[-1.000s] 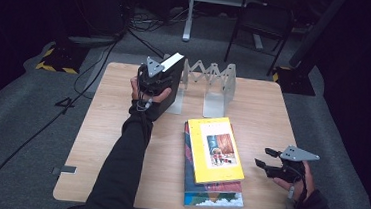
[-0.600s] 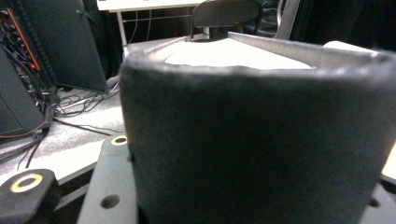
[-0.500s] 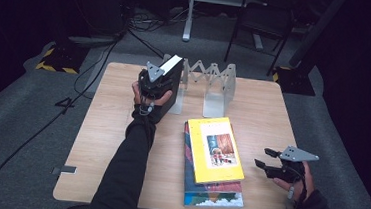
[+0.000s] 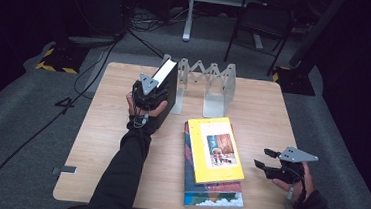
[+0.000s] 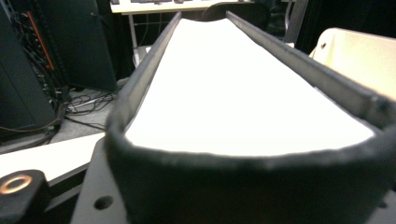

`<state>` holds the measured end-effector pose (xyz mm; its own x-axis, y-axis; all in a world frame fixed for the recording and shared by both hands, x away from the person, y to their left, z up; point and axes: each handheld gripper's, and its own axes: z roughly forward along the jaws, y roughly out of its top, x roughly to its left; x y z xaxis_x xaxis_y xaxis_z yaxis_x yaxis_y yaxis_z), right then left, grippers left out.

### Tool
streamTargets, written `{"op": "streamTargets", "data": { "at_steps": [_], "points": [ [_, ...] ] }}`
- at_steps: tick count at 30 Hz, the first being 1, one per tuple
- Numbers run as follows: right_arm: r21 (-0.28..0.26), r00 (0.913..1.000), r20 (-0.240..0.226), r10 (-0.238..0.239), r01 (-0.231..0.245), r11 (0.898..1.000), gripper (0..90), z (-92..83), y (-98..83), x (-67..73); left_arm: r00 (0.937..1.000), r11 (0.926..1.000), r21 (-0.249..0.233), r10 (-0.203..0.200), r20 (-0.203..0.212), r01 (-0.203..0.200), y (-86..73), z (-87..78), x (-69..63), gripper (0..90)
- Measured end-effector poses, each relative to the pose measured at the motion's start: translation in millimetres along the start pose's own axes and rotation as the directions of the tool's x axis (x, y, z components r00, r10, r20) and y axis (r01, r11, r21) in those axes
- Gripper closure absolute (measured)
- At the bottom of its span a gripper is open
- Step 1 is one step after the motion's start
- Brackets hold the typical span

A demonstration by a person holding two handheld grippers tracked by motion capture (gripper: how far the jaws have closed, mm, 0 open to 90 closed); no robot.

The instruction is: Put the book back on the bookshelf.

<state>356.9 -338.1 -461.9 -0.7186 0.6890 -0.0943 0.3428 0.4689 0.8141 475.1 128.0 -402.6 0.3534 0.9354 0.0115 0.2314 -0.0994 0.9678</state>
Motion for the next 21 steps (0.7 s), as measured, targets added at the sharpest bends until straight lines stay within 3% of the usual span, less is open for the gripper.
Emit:
{"op": "streamTargets", "data": {
  "at_steps": [6,13,21],
  "points": [
    [0.003,1.0000,0.003,-0.006,0.006,1.000,38.5,-0.2,-0.2,0.4,0.9998,0.9998,-0.011,-0.016,0.011,0.016,-6.6,-7.1,1.9,45.7],
    [0.002,1.0000,0.004,-0.001,0.001,1.000,38.2,-1.1,-0.7,0.2,0.9991,0.9990,-0.018,-0.040,-0.012,0.040,-15.6,-10.0,-0.3,39.9],
    [0.002,1.0000,0.009,0.000,0.000,1.000,38.1,-1.8,-1.3,-1.0,0.9984,0.9983,0.014,-0.056,0.007,0.056,-34.4,-12.7,3.1,36.1]
  ]
}}
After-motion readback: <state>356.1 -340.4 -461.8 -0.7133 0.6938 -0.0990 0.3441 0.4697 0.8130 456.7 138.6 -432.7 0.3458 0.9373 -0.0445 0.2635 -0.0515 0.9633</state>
